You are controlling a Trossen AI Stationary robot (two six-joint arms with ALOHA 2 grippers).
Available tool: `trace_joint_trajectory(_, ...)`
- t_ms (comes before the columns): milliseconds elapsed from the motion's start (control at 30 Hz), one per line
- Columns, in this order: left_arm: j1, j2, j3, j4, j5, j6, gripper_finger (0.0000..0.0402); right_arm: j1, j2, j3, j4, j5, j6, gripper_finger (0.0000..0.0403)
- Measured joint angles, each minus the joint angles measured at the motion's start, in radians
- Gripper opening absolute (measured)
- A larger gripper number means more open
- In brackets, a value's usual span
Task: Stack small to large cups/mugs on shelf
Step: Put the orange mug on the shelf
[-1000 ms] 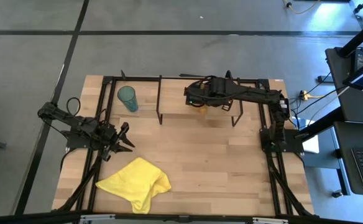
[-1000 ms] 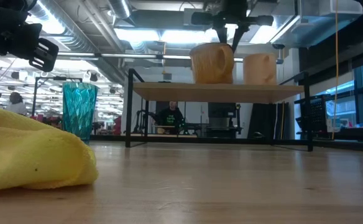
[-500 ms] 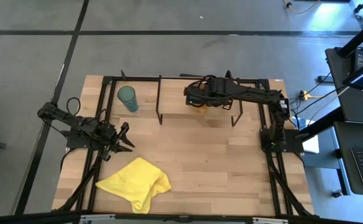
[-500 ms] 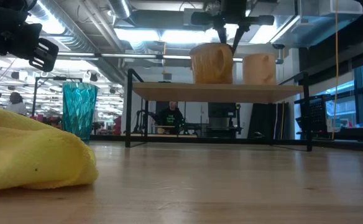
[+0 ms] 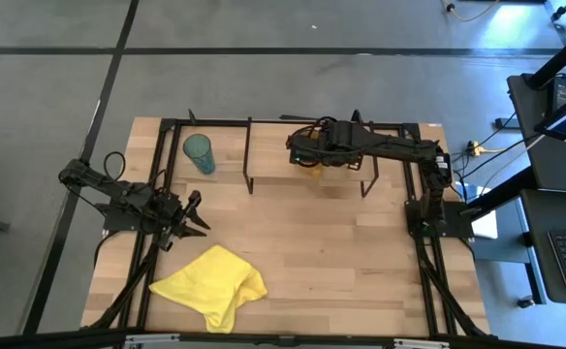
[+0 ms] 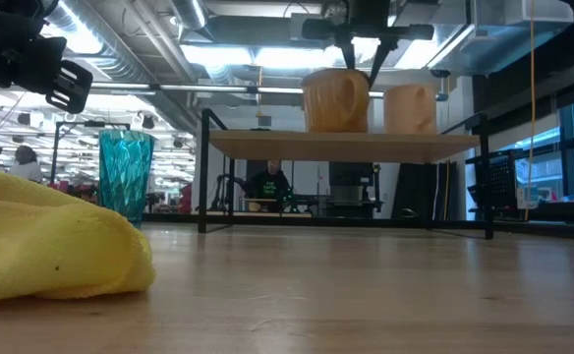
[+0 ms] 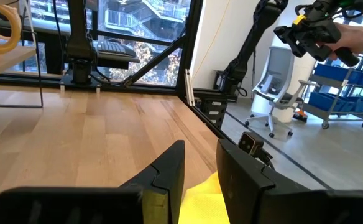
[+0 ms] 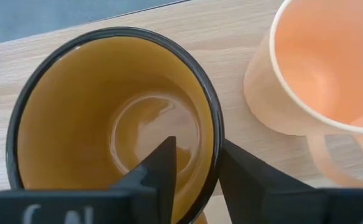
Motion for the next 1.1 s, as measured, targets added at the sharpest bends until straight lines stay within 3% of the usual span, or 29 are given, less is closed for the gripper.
trace_joint_trajectory(567,0.000,0.000,0.000,0.000,0.000,0.000,0.0087,0.001,-0.061,0.000,0.001,-0.016,-0.034,0.0127)
trace_joint_trajectory(767,0.000,0.000,0.000,0.000,0.000,0.000,0.0087,0.030,-0.061,0.000,0.029,-0.084,-0.053,0.0126)
trace_joint_trajectory(900,0.000,0.000,0.000,0.000,0.000,0.000,0.0087,0.069,-0.060,0.010,0.134,-0.061,-0.090,0.0126)
trace_joint_trajectory(1100,0.000,0.000,0.000,0.000,0.000,0.000,0.0087,0.091,-0.060,0.050,0.104,-0.052,-0.092,0.0126)
